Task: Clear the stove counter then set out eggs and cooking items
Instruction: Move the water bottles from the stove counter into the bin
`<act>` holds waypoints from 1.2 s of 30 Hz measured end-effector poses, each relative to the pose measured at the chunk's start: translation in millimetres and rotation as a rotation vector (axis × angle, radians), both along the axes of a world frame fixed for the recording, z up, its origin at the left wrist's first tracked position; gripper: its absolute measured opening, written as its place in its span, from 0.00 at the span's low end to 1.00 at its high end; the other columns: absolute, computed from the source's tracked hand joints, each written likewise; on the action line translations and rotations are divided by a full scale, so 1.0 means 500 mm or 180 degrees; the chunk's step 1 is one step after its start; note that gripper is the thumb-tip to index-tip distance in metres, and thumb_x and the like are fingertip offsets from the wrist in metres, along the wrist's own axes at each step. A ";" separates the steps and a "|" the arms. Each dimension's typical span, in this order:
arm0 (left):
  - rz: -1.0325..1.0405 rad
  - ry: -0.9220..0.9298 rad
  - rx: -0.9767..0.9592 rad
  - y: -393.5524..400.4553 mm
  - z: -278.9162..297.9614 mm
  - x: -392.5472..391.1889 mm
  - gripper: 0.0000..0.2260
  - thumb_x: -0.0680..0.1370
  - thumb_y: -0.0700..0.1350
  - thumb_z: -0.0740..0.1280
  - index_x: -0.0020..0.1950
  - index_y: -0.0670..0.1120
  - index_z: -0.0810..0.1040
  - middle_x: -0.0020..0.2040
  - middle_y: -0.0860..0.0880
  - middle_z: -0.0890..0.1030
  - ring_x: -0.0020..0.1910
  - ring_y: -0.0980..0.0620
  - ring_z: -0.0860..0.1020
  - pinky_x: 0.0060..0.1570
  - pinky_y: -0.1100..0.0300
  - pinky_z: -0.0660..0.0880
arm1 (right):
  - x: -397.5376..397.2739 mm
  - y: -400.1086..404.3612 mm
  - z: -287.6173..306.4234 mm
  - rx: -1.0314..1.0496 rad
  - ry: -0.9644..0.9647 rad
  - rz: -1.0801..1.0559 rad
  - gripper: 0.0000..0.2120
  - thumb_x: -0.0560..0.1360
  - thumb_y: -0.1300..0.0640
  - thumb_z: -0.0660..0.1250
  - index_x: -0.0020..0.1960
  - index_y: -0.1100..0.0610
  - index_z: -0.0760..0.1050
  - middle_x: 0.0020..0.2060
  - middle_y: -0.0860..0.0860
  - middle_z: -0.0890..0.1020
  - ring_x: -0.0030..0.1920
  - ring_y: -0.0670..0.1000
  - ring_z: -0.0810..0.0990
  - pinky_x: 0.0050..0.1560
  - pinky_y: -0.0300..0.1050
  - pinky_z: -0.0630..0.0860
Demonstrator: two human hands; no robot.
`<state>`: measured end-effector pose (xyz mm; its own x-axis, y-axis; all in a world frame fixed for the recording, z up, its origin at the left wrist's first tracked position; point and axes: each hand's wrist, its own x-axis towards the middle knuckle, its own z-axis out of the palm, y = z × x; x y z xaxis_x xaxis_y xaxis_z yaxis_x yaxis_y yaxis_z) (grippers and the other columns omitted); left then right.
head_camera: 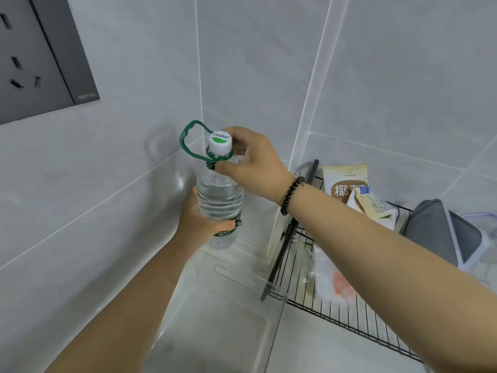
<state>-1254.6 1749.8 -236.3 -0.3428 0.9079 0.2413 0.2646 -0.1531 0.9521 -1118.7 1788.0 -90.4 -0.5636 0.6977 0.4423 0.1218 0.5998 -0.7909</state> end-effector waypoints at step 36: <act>0.0277 0.1133 -0.0681 -0.031 -0.083 -0.018 0.19 0.63 0.49 0.74 0.52 0.56 0.77 0.46 0.59 0.82 0.49 0.59 0.79 0.50 0.56 0.79 | -0.058 0.057 -0.207 -0.0830 -0.0293 -0.0083 0.21 0.69 0.65 0.76 0.59 0.57 0.75 0.54 0.53 0.82 0.56 0.51 0.80 0.61 0.47 0.76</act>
<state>-1263.4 1734.3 -278.0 -0.3498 0.9217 0.1677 0.5858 0.0755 0.8069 -1147.9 1816.6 -193.7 -0.5736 0.7960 0.1936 0.2129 0.3731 -0.9031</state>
